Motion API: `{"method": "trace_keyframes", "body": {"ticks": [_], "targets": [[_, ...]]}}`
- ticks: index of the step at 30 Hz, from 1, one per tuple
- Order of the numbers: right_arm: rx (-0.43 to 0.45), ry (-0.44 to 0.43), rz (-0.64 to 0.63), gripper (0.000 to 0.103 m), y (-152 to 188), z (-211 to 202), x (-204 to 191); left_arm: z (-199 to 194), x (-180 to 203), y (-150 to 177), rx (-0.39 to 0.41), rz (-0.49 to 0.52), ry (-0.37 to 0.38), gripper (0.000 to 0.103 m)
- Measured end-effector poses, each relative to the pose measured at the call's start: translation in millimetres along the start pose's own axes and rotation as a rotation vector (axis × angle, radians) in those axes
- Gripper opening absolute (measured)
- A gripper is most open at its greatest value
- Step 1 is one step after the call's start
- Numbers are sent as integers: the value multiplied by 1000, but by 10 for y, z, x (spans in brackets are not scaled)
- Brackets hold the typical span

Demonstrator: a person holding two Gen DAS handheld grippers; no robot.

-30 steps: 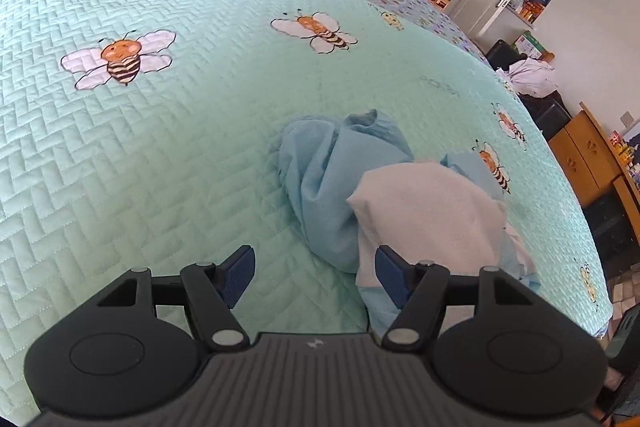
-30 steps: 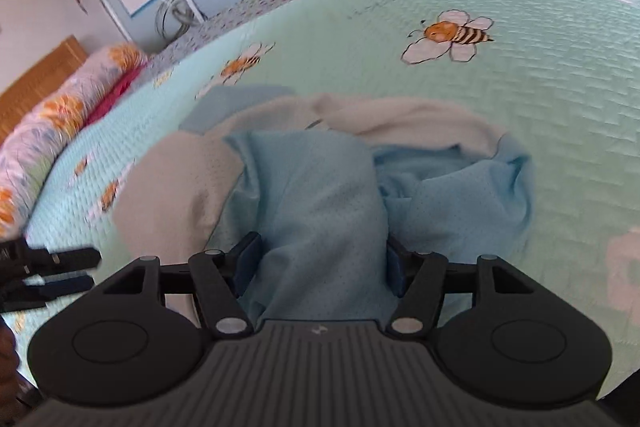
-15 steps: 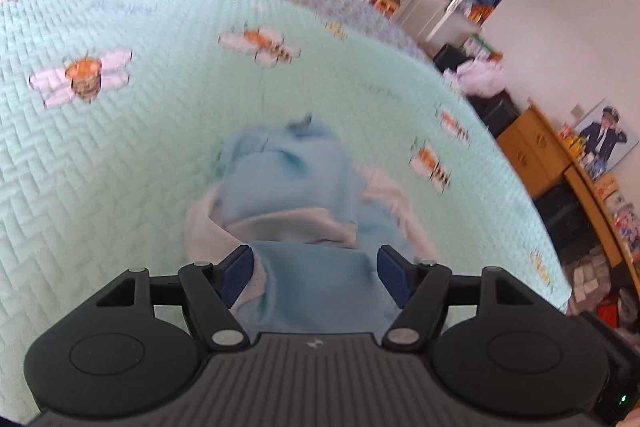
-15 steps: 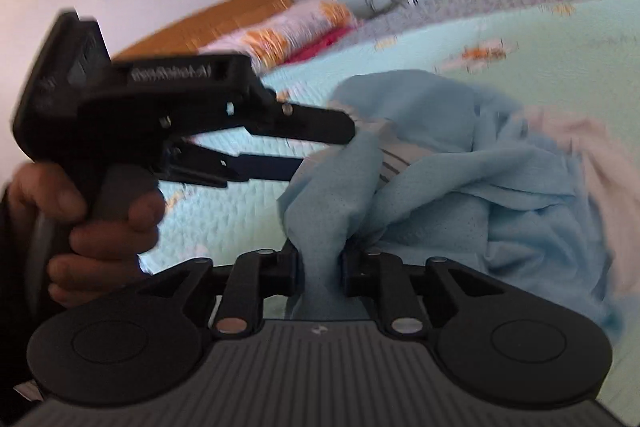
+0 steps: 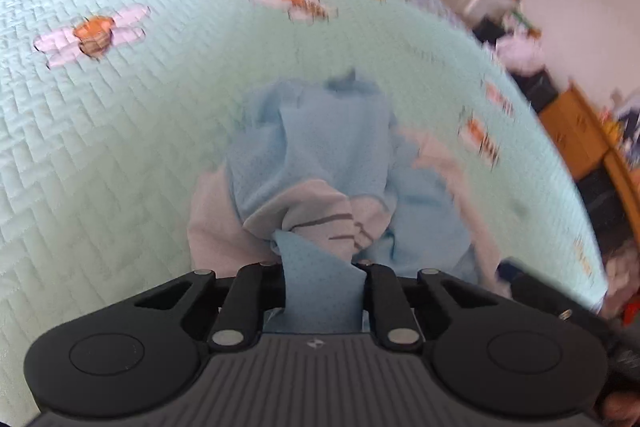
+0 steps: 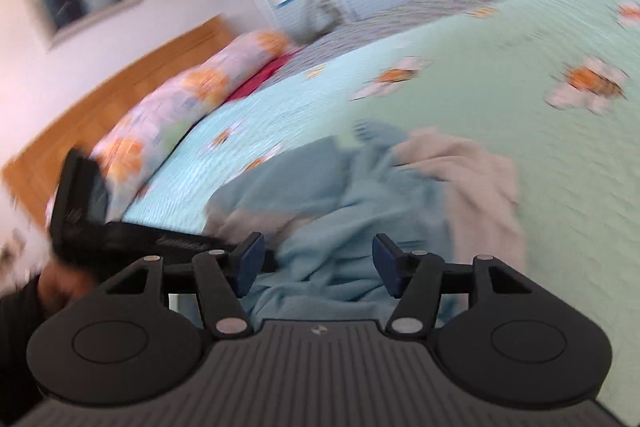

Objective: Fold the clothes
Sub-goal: 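Lower the white shirt onto the blue garment and open the left gripper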

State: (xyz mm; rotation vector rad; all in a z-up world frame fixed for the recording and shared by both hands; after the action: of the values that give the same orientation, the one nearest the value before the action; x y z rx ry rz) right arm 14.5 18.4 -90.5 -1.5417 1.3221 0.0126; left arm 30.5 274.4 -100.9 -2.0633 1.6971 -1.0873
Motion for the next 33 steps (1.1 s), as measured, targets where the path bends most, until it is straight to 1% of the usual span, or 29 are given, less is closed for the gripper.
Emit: {"method": "trace_keyframes", "body": {"ticks": [2, 4, 5, 6, 7, 8, 10, 12, 13, 14, 15, 17, 19, 23, 27, 29, 30, 31, 33], "targets": [[15, 13, 34, 60, -17, 5, 51, -333, -74, -183, 137, -9, 6, 11], [20, 24, 43, 60, -15, 37, 95, -674, -160, -320, 256, -16, 1, 11], [21, 29, 47, 61, -12, 50, 115, -802, -218, -366, 293, -26, -8, 11], [21, 31, 54, 61, 0, 59, 128, -840, -306, -369, 286, -47, -31, 13], [20, 34, 64, 61, 16, 80, 140, -877, -395, -371, 279, -69, -54, 20], [16, 35, 80, 61, 36, 115, 152, -885, -489, -351, 260, -95, -77, 33], [-2, 27, 119, 62, 80, 222, 157, -754, -634, -158, 179, -140, -117, 46], [-25, 30, 131, 62, 146, 284, 130, -617, -730, 65, 105, -164, -149, 48], [-38, 35, 130, 62, 185, 303, 111, -557, -733, 177, 85, -154, -153, 50], [-48, 41, 127, 62, 218, 325, 91, -502, -720, 274, 68, -138, -160, 52], [-53, 50, 119, 62, 232, 357, 66, -461, -668, 337, 60, -102, -178, 54], [-62, 67, 103, 62, 261, 420, 17, -386, -533, 424, 63, 7, -225, 66], [-71, 85, 87, 63, 289, 482, -32, -282, -401, 477, 63, 122, -279, 75], [-90, 119, 54, 63, 346, 607, -130, -151, -389, 566, 49, 202, -338, 80], [-106, 150, 23, 63, 390, 729, -227, -171, -435, 618, 70, 190, -337, 82], [-96, 140, 13, 64, 328, 781, -291, -175, -428, 643, 86, 194, -336, 83], [-93, 135, 4, 66, 300, 823, -329, -173, -425, 654, 95, 197, -335, 84], [-94, 135, -4, 71, 275, 888, -361, -167, -423, 663, 103, 202, -335, 85], [-109, 160, -9, 71, 241, 1042, -367, -139, -419, 670, 116, 217, -335, 88]]}}
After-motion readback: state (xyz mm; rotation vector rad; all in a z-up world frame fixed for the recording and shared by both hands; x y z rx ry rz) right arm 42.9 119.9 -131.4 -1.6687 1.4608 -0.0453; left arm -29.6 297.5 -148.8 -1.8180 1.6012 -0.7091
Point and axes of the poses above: each gripper's, at about its wrist camera, not at the fingertips, and z roughly the way its jaws point, x to its right, y to its underside, the point moved 4 cm from there along z, roughly the way its jaws point, and after that the axes turned 5 degrees about z, right-handed, at the moved point
